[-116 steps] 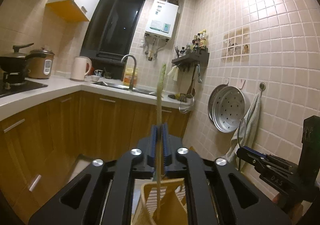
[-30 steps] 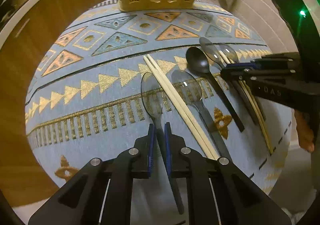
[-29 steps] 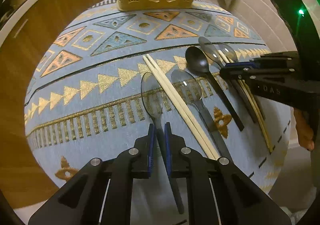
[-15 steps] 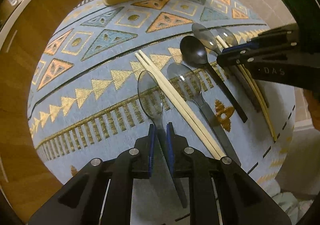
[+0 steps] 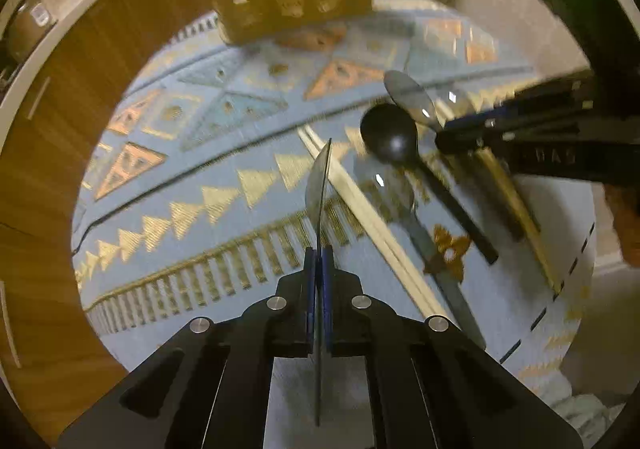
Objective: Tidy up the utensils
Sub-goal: 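Grasp a clear spoon with the left tool while the right tool grasps another clear spoon, then lift both held clear spoons and carry them above the yellow caddy, then open both tools to drop the spoons into the caddy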
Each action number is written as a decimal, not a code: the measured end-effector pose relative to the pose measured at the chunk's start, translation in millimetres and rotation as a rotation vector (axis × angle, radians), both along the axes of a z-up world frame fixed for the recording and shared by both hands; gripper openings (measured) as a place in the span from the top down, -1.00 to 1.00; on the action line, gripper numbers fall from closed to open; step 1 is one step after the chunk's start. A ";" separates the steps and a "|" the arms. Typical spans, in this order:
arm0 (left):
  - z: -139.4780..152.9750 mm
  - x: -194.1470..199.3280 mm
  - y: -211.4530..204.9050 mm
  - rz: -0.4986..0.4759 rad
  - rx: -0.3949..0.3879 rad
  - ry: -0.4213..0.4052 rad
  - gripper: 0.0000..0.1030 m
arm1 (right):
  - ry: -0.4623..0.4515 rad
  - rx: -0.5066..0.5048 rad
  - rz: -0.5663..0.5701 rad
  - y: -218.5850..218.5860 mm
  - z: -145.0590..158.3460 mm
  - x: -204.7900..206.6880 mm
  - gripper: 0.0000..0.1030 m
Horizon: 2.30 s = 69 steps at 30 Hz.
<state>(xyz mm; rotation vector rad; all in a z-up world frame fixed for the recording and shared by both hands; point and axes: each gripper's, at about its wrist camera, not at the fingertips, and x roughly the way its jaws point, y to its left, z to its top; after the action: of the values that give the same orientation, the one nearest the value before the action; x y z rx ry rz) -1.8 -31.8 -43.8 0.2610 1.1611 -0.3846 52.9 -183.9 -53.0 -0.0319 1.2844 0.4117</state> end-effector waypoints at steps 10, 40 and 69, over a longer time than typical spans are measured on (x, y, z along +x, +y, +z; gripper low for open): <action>46.1 6.8 29.0 0.072 -0.320 -0.184 0.98 | -0.148 0.210 -0.047 -18.2 34.2 -8.2 0.81; 188.2 178.7 39.0 0.116 -0.795 -0.805 0.98 | -0.969 0.302 -0.261 -67.2 208.9 105.4 0.81; 135.1 186.1 44.3 0.202 -0.635 -0.818 0.60 | -0.930 0.247 -0.289 -76.2 130.2 122.9 0.56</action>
<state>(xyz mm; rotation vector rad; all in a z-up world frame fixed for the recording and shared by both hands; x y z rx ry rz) 184.2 12.5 91.3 -0.2476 0.2231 -0.3930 175.8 -260.1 77.2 0.1551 0.3079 0.2474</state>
